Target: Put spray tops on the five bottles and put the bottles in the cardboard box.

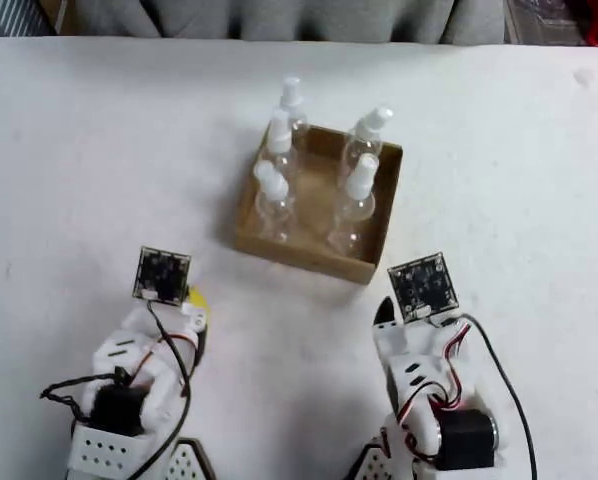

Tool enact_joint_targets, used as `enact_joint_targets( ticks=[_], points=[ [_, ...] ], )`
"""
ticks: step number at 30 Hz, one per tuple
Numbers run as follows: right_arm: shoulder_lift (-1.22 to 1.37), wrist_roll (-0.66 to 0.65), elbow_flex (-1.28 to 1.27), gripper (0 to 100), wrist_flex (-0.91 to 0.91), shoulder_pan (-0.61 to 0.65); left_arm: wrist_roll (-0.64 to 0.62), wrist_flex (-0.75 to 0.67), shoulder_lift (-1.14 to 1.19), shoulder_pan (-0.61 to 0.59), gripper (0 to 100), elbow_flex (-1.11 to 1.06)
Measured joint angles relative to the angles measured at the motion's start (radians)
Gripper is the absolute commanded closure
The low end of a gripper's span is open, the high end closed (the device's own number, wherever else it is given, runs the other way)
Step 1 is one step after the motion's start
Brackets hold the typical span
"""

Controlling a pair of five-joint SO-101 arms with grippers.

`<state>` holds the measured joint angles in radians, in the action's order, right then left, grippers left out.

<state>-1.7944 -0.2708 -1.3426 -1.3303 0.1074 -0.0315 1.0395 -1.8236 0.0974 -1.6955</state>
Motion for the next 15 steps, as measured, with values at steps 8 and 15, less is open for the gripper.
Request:
enact_joint_targets(
  ticks=[8,15],
  points=[
    [0.002,0.0,-0.184,94.7,0.104,-0.025,0.0,0.0,0.0,0.0,98,0.0],
    [0.002,0.0,-0.336,94.7,0.107,-0.034,0.0,0.146,0.0,0.0,98,0.0]
  ],
)
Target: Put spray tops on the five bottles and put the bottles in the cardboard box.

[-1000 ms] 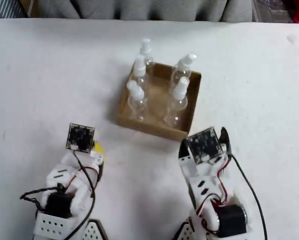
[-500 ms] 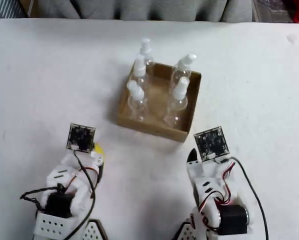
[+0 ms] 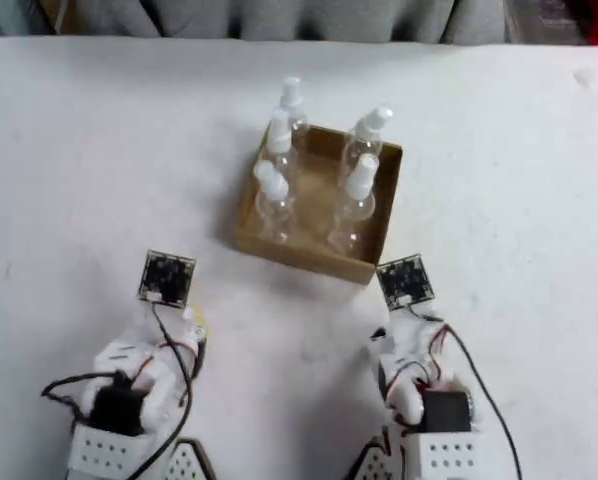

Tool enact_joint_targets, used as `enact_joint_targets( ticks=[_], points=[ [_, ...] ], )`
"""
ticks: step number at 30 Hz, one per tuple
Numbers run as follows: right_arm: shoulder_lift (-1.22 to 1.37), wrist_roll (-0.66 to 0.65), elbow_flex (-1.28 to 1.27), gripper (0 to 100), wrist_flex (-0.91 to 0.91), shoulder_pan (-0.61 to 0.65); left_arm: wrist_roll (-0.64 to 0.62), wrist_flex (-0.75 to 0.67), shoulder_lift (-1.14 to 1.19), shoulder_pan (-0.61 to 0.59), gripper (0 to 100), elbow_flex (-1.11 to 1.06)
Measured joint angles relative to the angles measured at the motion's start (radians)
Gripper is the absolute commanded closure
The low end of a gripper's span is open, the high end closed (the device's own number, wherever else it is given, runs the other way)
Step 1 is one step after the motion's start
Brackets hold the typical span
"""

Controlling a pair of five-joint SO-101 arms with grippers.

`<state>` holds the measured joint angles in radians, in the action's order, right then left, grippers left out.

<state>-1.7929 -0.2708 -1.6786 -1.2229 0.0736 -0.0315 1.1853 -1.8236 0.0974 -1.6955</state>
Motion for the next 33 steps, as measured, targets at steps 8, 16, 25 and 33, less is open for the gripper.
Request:
enact_joint_targets(
  ticks=[8,16,25,33],
  points=[
    [0.003,-0.002,-0.003,94.6,-0.032,-0.064,0.0,0.1,0.0,0.0,98,0.0],
    [0.003,-0.002,-0.003,94.6,-0.038,-0.063,0.0,0.1,0.0,0.0,98,0.0],
    [0.003,-0.002,-0.003,94.6,-0.038,-0.063,0.0,0.1,0.0,0.0,98,0.0],
    [0.003,-0.002,-0.003,94.6,-0.038,-0.063,0.0,0.1,0.0,0.0,98,0.0]
  ],
)
